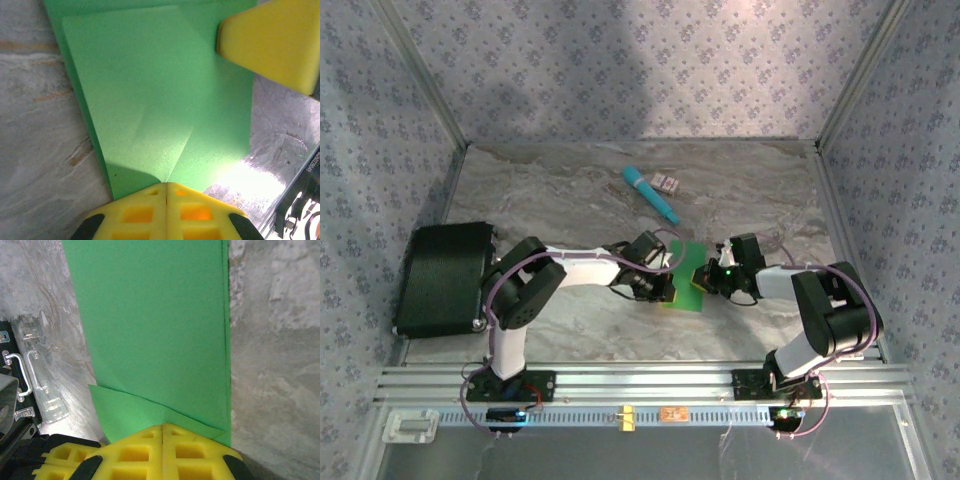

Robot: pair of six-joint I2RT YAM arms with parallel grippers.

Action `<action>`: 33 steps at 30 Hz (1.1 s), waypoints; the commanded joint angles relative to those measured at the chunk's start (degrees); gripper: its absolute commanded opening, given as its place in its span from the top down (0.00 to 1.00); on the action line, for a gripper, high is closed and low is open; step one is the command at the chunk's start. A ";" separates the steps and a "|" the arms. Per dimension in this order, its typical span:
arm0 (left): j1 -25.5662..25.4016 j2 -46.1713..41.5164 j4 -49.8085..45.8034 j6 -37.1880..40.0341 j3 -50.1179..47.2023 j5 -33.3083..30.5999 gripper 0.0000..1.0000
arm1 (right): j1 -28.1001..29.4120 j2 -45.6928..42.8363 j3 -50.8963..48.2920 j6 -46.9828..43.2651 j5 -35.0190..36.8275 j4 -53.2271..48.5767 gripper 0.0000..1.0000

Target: Fold a paper plane with a square sheet of paper (pick it up from the middle)

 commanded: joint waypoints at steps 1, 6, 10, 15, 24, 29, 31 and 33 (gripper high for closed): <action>-0.09 -1.23 -3.77 0.62 -2.11 -0.37 0.94 | -0.61 1.72 -1.12 -0.97 2.94 -3.28 1.00; -0.09 -2.78 -3.84 0.22 -4.05 -0.70 0.94 | -0.68 1.24 -1.09 -1.04 2.86 -3.38 1.00; -0.09 -4.47 -2.85 -0.68 -5.77 -0.50 0.94 | -0.65 1.09 -0.99 -1.16 2.07 -2.83 1.00; -0.09 -7.12 -1.35 -0.93 -5.44 -0.02 0.94 | -0.42 1.07 0.28 -2.47 -0.38 -2.73 1.00; 2.84 -10.07 -1.52 1.53 -1.63 -1.72 0.90 | 0.36 -7.12 4.29 -4.68 1.96 -11.03 0.94; 4.26 -3.74 -6.07 5.86 7.02 -1.27 0.90 | 1.37 -14.66 3.42 -3.63 9.05 -20.42 0.78; 4.55 -1.34 -7.35 6.98 9.62 -1.55 0.91 | 1.54 -16.60 2.65 -2.91 9.71 -22.52 0.75; 4.87 0.62 -8.34 7.82 11.31 -1.75 0.91 | 2.13 -18.39 1.90 -2.06 9.24 -23.17 0.73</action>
